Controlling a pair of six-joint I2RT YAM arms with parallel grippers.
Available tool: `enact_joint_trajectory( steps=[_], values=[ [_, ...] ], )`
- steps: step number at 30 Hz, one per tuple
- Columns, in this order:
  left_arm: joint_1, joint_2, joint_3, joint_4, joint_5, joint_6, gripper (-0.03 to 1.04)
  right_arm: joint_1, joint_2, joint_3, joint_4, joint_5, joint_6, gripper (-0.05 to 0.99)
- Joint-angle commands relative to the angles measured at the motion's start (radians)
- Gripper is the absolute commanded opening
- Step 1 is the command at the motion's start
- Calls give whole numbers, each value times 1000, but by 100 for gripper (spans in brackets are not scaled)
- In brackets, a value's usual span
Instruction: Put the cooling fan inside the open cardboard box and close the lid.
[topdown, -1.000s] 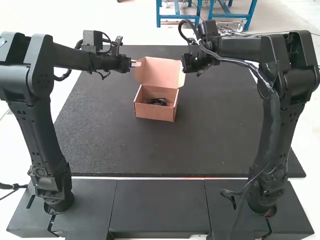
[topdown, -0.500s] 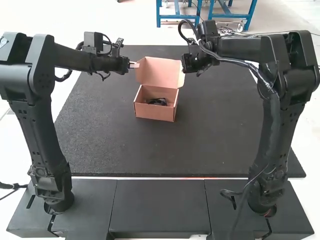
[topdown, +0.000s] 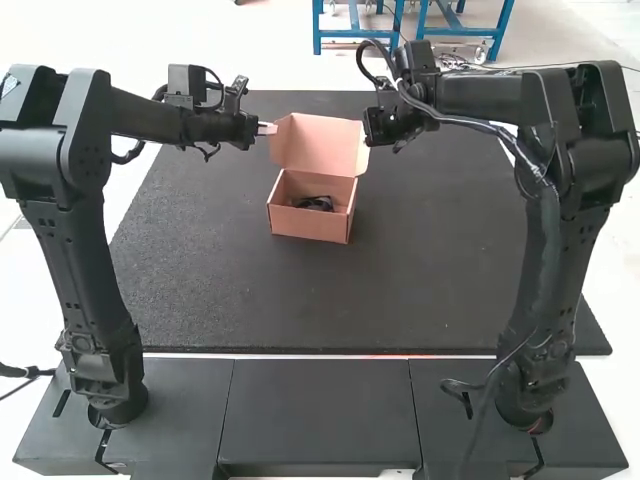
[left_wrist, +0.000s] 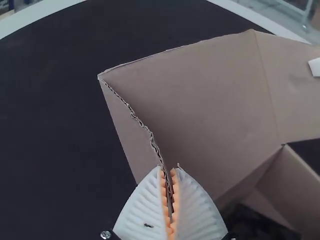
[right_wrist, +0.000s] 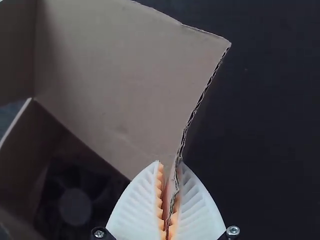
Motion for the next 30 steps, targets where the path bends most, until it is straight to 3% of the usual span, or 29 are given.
enact_joint_trajectory(
  steps=[1,10,17,20,30],
  values=[
    [0,-3,25,21,6,19,2,33,-37,-24,-20,-44,-6,6],
    [0,-47,25,-28,9,-28,2,77,-55,-24,-20,-45,3,6],
    [0,-77,12,-206,72,-24,3,122,-55,-50,-23,-45,0,6],
    [0,-95,-14,-244,94,-24,3,129,-64,-77,-23,-45,-3,6],
    [5,-192,-170,-255,124,2,3,177,-127,-221,-19,-44,-15,6]
  ],
)
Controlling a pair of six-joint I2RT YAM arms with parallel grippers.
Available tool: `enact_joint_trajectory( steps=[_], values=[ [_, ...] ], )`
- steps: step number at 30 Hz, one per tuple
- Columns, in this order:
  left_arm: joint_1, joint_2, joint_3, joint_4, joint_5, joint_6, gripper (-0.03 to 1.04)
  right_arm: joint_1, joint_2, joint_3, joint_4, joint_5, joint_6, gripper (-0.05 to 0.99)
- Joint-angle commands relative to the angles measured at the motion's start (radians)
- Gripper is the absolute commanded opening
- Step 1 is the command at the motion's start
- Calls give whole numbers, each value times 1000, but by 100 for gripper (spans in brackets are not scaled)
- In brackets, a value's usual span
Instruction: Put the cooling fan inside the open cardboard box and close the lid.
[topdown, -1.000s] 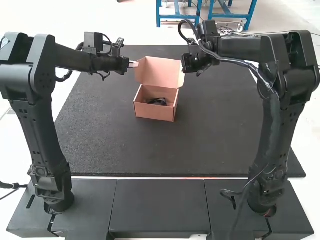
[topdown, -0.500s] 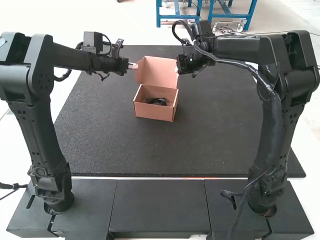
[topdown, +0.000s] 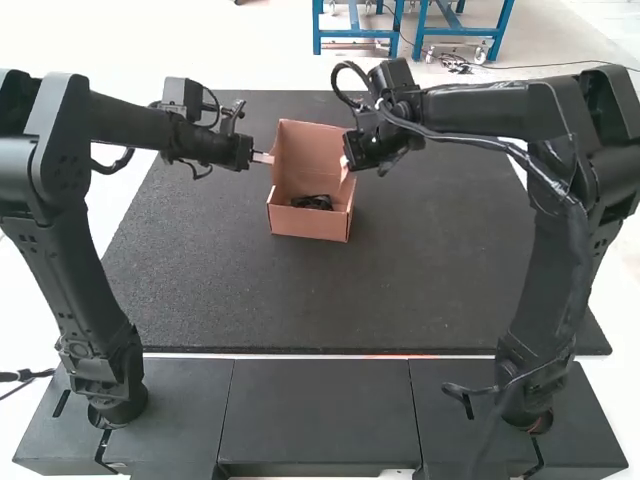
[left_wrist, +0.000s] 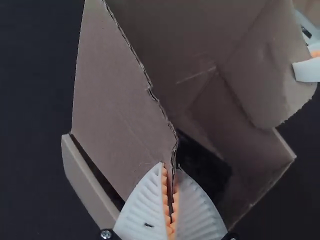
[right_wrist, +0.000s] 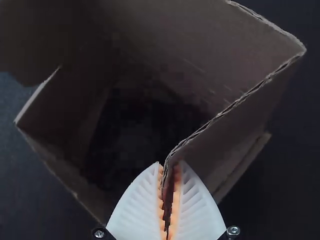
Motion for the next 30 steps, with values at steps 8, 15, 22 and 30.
enact_joint_trajectory(
  steps=[8,15,22,30],
  values=[
    [29,-108,-104,1,89,57,3,69,-84,-169,36,-48,-17,6],
    [67,-137,-162,-1,89,126,4,72,-118,-247,65,-47,-20,6],
    [89,-139,-220,13,89,181,5,83,-146,-321,117,-42,-18,7],
    [84,-139,-276,74,88,198,6,84,-149,-388,174,-40,-17,8]
  ],
)
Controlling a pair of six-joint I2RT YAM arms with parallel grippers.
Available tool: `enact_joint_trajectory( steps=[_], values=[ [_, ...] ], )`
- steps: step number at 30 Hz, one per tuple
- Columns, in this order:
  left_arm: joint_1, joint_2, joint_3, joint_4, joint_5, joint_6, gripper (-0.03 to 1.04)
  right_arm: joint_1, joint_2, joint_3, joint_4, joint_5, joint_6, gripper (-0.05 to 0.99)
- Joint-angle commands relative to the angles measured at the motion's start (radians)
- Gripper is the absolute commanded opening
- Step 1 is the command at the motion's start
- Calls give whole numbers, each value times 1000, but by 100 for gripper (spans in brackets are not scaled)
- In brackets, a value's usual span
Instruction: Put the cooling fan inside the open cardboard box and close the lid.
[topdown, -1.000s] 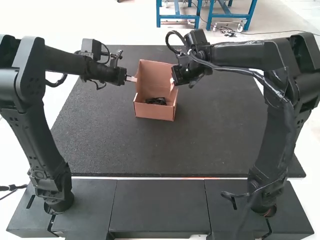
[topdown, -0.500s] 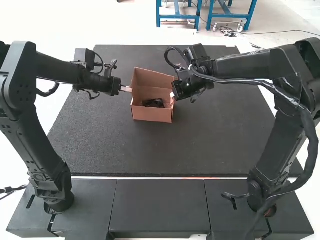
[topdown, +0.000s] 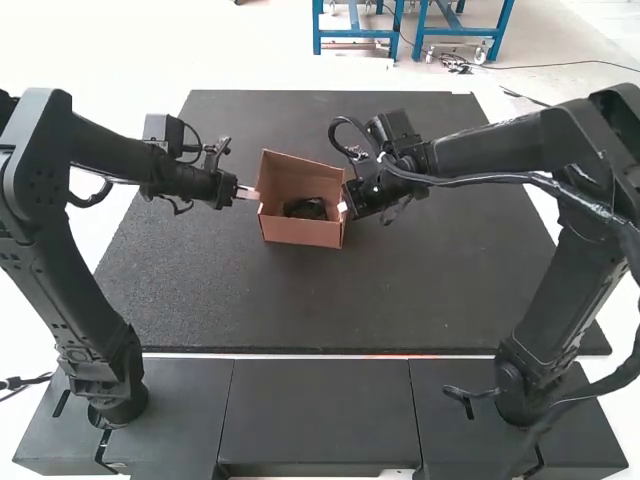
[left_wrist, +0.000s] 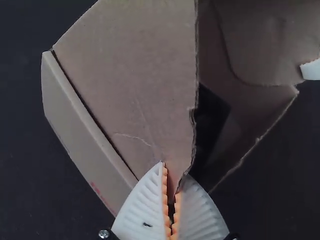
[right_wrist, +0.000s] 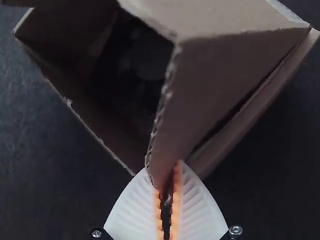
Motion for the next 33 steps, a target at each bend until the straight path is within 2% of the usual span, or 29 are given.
enact_joint_trajectory(
  steps=[1,4,7,8,10,11,13,16,20,22,24,25,29,33],
  values=[
    [10,-34,-24,36,21,29,6,20,-12,-43,0,-23,-7,8],
    [8,-33,-59,82,18,27,8,20,-11,-61,25,-23,-2,16],
    [6,-33,-90,125,16,23,9,20,-11,-75,45,-23,2,16],
    [6,-31,-97,135,14,21,13,18,-12,-77,46,-23,2,17],
    [6,-31,-103,144,13,21,23,20,-11,-78,45,-22,4,25],
    [6,-31,-103,144,11,20,29,20,-11,-77,45,-20,4,25],
    [6,-31,-102,145,11,10,46,20,-12,-75,45,-19,4,25],
    [6,-33,-96,145,7,7,69,20,-18,-74,43,-17,4,35],
    [6,-36,-71,131,8,-3,84,20,-35,-78,40,-14,2,51],
    [13,-44,-51,98,14,0,85,18,-35,-83,40,-14,2,60],
    [11,-62,-25,38,41,6,85,18,-37,-93,37,-14,2,76],
    [10,-77,-10,0,53,6,85,18,-38,-97,37,-14,4,80],
    [6,-176,70,-165,99,35,85,18,-46,-123,37,-13,2,89],
    [5,-283,177,-304,163,30,85,13,-46,-141,43,-9,2,90]
  ],
)
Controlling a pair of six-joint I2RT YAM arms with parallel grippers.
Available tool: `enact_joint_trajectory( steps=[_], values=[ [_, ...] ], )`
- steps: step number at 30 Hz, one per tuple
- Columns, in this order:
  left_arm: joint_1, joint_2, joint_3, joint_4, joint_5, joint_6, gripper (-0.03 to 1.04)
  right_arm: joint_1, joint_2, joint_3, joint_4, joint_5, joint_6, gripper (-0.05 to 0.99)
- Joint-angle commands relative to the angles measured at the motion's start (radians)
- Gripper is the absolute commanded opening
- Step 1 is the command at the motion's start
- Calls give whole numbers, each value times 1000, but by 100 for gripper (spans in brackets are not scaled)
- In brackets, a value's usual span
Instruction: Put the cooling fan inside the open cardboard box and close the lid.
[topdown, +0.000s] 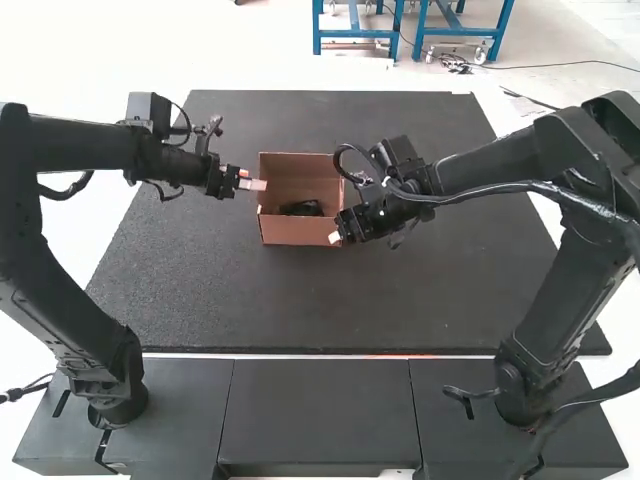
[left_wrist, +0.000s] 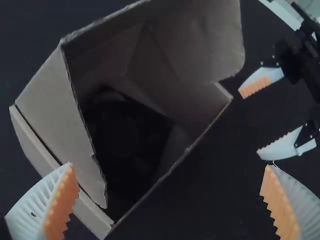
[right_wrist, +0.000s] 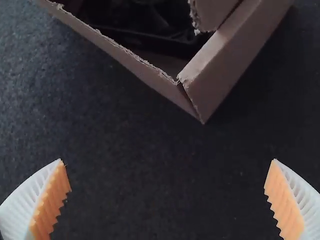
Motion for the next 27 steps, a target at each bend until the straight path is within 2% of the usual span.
enact_joint_trajectory(
  steps=[1,4,5,7,8,9,11,12,15,19,21,27],
  values=[
    [3,-97,120,-67,101,25,85,11,-34,-16,5,2,-1,90],
    [1,-117,227,-133,173,7,85,6,-34,-30,5,2,-5,90],
    [-3,-111,260,-131,188,-12,85,6,-32,-35,5,2,-8,90],
    [-28,-85,301,-81,190,-44,85,5,-34,-41,4,2,-8,90],
    [-46,-62,309,-15,190,-98,85,5,-34,-42,4,2,-8,90],
    [-66,-36,309,70,190,-174,85,5,-35,-41,2,1,-8,90],
    [-109,15,309,243,173,-283,85,5,-44,-41,1,-1,-11,90],
    [-130,44,310,317,150,-320,85,6,-52,-42,-3,-2,-11,90],
    [-180,144,326,456,99,-366,85,9,-69,-45,-6,-7,-8,90],
    [-212,266,345,521,52,-377,85,11,-98,-45,-29,-22,-5,90],
    [-213,311,344,525,47,-374,85,11,-121,-45,-36,-28,-4,90],
    [-213,360,301,490,10,-306,85,12,-198,-44,-38,-56,18,90]
  ],
)
